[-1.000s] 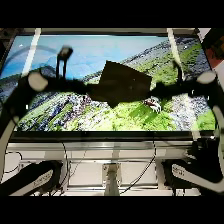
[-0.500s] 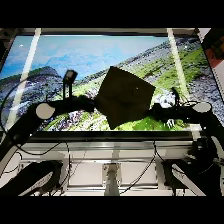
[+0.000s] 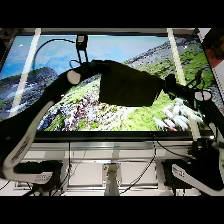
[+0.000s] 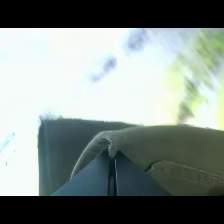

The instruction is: Fold the clothes and pants, and hang the long-sleeved shirts on hangers.

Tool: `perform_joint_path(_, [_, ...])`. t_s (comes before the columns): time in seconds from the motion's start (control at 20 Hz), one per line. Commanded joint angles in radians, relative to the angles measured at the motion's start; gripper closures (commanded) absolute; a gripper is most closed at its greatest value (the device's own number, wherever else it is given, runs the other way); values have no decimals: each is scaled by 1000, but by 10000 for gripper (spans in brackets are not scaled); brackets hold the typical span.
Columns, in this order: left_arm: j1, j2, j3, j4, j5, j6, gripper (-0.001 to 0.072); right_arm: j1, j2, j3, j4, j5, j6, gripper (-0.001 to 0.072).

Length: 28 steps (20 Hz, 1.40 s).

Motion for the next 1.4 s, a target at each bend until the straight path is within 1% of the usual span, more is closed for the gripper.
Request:
perform_joint_path(0.0, [-13, -188, 72, -87, 347, -1, 697, 57, -189, 113, 9, -293, 3, 688])
perform_joint_path(0.05, [-18, -218, 72, -89, 432, 0, 608, 72, -237, 150, 2, -343, 3, 573])
perform_joint_path(0.1, [-20, -235, 72, -89, 475, 0, 379, 72, -276, 188, -4, -346, 2, 276])
perform_joint_path(0.15, [-20, -241, 72, -89, 488, 0, 165, 68, -299, 220, -33, -321, 2, 76])
perform_joint_path(0.2, [-18, -236, 72, -89, 488, 0, 134, 56, -311, 246, -76, -280, 3, 71])
perform_joint_path(0.25, [-15, -222, 72, -89, 482, 0, 130, 35, -311, 264, -113, -225, 3, 71])
perform_joint_path(0.3, [-9, -195, 72, -89, 452, 0, 130, 3, -311, 285, -133, -128, 3, 72])
perform_joint_path(0.35, [-1, -159, 72, -89, 386, 0, 130, -46, -314, 316, -163, 16, 1, 109])
perform_joint_path(0.4, [13, -113, 72, -89, 262, 0, 131, -100, -322, 352, -201, 160, -30, 120])
perform_joint_path(0.45, [29, -66, 72, -88, 109, 0, 134, -161, -338, 393, -211, 327, -111, 119])
perform_joint_path(0.5, [50, -16, 72, -88, -64, 0, 134, -217, -362, 438, -206, 499, -172, 120])
perform_joint_path(0.55, [67, 25, 72, -88, -210, 0, 133, -274, -399, 489, -185, 680, -209, 119])
perform_joint_path(0.6, [84, 64, 72, -87, -338, 1, 132, -314, -442, 536, -151, 828, -243, 118])
perform_joint_path(0.65, [95, 94, 72, -74, -424, 1, 131, -342, -491, 582, -105, 964, -274, 99])
perform_joint_path(0.7, [101, 117, 72, -49, -476, 1, 131, -351, -536, 618, -76, 1049, -281, 46])
perform_joint_path(0.75, [101, 134, 72, -18, -507, 1, 130, -346, -576, 649, -80, 1089, -280, 22])
perform_joint_path(0.85, [101, 148, 71, 20, -537, 1, 130, -320, -634, 682, -113, 1086, -279, 22])
perform_joint_path(1.0, [101, 147, 71, 20, -564, 0, 130, -262, -706, 706, -143, 1078, -279, 21])
perform_joint_path(1.1, [100, 147, 71, 20, -569, 0, 131, -239, -725, 710, -227, 1017, -269, 21])
perform_joint_path(1.15, [100, 147, 71, 20, -576, 0, 130, -235, -725, 712, -266, 999, -240, 21])
perform_joint_path(1.35, [100, 147, 70, 20, -609, 1, 131, -222, -755, 729, -270, 1029, -230, 21])
